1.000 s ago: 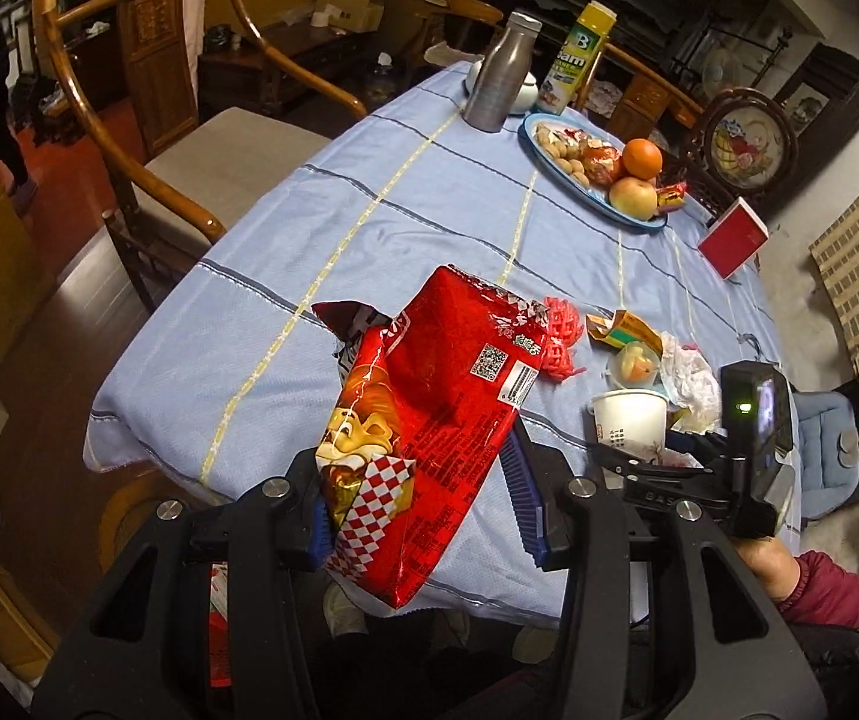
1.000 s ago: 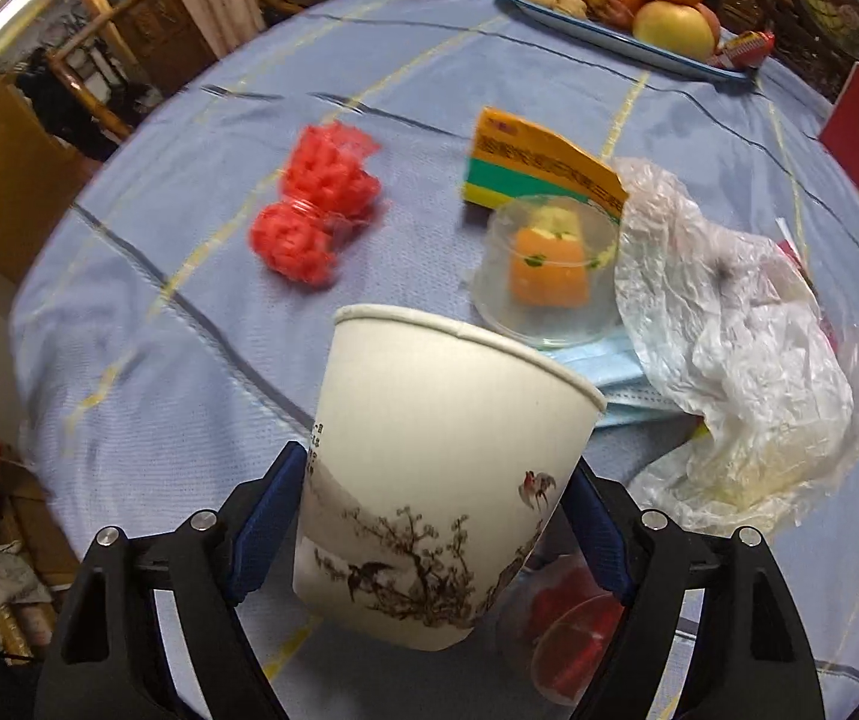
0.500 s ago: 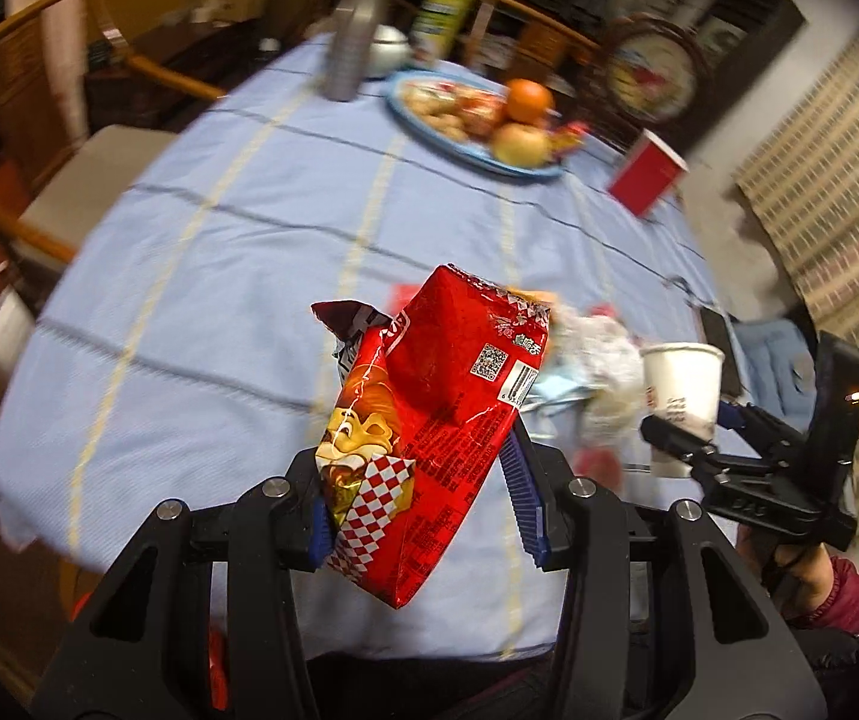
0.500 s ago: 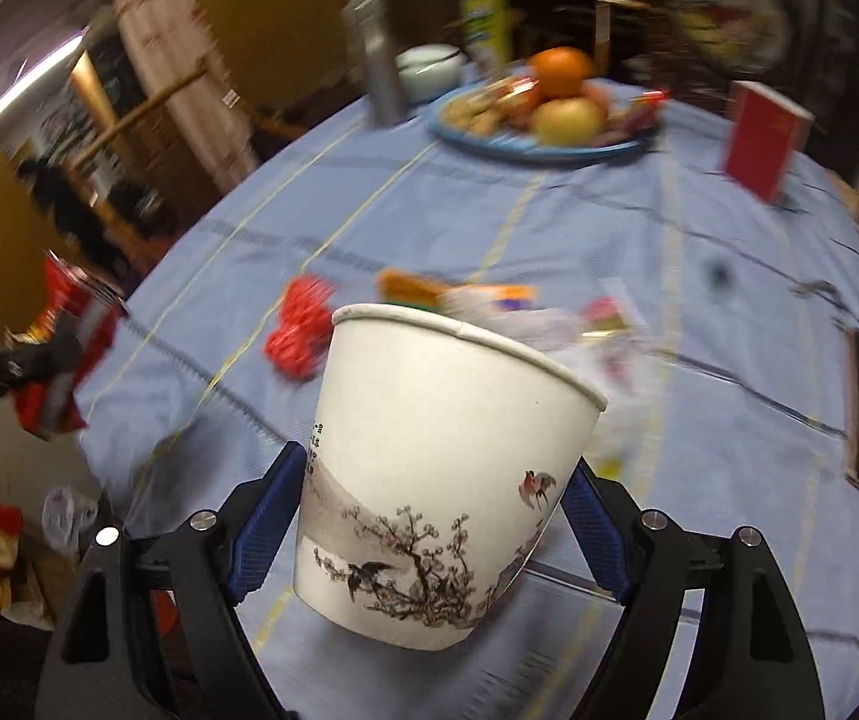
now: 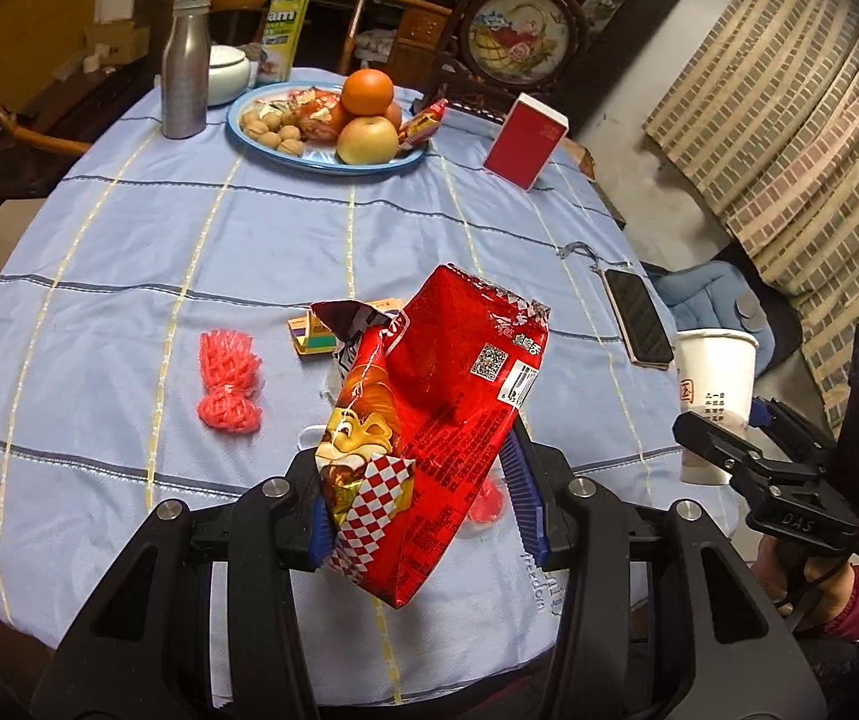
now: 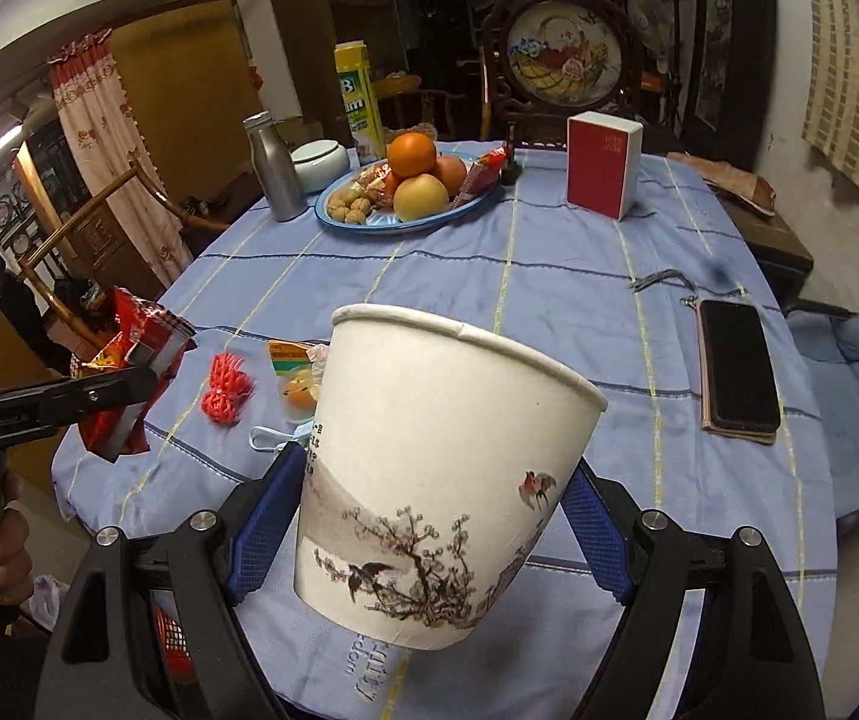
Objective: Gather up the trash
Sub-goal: 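Release the snack bag into the basket with the left gripper while the right holds the cup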
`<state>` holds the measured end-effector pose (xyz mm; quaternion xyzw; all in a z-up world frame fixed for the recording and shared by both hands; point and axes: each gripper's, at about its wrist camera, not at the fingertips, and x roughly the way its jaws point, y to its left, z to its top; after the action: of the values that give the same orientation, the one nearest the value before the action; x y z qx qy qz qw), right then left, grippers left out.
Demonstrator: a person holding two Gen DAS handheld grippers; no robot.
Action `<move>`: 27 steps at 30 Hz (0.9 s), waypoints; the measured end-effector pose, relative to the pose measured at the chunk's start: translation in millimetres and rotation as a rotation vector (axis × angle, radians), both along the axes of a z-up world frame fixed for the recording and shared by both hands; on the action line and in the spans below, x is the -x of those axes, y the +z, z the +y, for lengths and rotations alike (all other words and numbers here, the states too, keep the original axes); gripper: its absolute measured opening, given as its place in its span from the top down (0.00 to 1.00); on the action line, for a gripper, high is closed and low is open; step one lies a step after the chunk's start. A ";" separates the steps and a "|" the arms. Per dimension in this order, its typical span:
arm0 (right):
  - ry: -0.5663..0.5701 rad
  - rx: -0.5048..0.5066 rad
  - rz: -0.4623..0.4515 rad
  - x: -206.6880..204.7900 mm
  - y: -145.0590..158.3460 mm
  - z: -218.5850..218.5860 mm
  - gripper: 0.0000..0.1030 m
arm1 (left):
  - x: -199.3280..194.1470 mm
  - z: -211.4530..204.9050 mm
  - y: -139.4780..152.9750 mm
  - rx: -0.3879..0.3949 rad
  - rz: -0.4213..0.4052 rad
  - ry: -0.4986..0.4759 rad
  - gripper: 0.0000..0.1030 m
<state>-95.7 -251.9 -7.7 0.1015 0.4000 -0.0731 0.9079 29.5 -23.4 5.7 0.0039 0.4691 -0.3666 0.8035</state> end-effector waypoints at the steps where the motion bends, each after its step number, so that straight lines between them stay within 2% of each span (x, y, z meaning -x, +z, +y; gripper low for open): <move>1: 0.014 0.001 -0.003 -1.1 0.7 0.9 0.21 | 2.5 3.1 0.5 -0.003 -0.007 0.018 0.54; 7: 0.140 -0.003 -0.001 -16.8 2.9 19.8 0.21 | 10.4 43.1 1.6 -0.004 -0.012 0.169 0.54; 13: 0.341 -0.032 0.020 -50.2 -1.9 65.9 0.21 | 31.0 112.9 -2.1 -0.053 -0.010 0.407 0.54; 20: 0.598 -0.062 0.045 -79.7 -6.2 148.7 0.21 | 78.8 200.4 -8.6 -0.139 0.015 0.693 0.54; 27: 0.784 -0.045 0.044 -84.5 -5.2 224.9 0.21 | 118.8 276.1 -18.8 -0.149 0.055 0.900 0.54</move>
<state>-11.2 -27.0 -12.9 -0.0405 0.4294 0.2859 0.8557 -89.3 252.8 -13.1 -0.1522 0.4704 0.0540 0.8676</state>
